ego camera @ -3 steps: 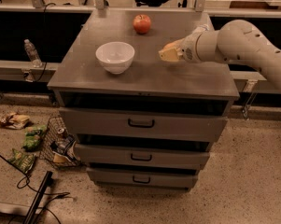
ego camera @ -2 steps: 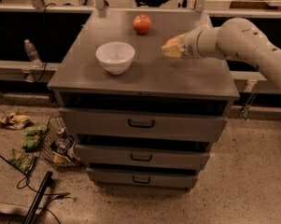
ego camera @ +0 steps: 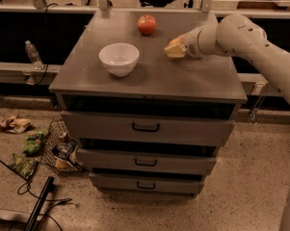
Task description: Move orange near blue plastic bottle
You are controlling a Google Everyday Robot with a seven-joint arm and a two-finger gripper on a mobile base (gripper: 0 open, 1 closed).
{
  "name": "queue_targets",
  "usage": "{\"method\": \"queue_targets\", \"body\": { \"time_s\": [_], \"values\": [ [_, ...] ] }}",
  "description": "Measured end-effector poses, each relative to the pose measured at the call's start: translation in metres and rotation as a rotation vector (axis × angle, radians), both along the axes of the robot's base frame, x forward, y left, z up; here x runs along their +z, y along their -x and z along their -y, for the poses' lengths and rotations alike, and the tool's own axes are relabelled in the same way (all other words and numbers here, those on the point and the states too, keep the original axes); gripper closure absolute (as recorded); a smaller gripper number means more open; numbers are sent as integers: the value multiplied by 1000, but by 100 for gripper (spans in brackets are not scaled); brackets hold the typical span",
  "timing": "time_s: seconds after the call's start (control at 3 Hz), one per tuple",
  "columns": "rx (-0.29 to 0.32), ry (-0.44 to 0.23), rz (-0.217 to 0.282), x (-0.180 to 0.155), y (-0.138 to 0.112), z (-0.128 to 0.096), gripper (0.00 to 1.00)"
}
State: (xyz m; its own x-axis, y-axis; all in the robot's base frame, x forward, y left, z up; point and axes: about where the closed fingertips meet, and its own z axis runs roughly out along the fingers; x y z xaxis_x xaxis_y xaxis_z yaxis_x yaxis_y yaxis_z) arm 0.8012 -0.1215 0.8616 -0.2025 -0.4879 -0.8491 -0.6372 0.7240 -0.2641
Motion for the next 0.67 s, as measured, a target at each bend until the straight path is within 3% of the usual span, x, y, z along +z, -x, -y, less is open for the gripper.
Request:
{"method": "queue_targets", "body": {
  "time_s": [0.67],
  "values": [
    [27,34,-12,-8,-6,-9,5]
  ]
}}
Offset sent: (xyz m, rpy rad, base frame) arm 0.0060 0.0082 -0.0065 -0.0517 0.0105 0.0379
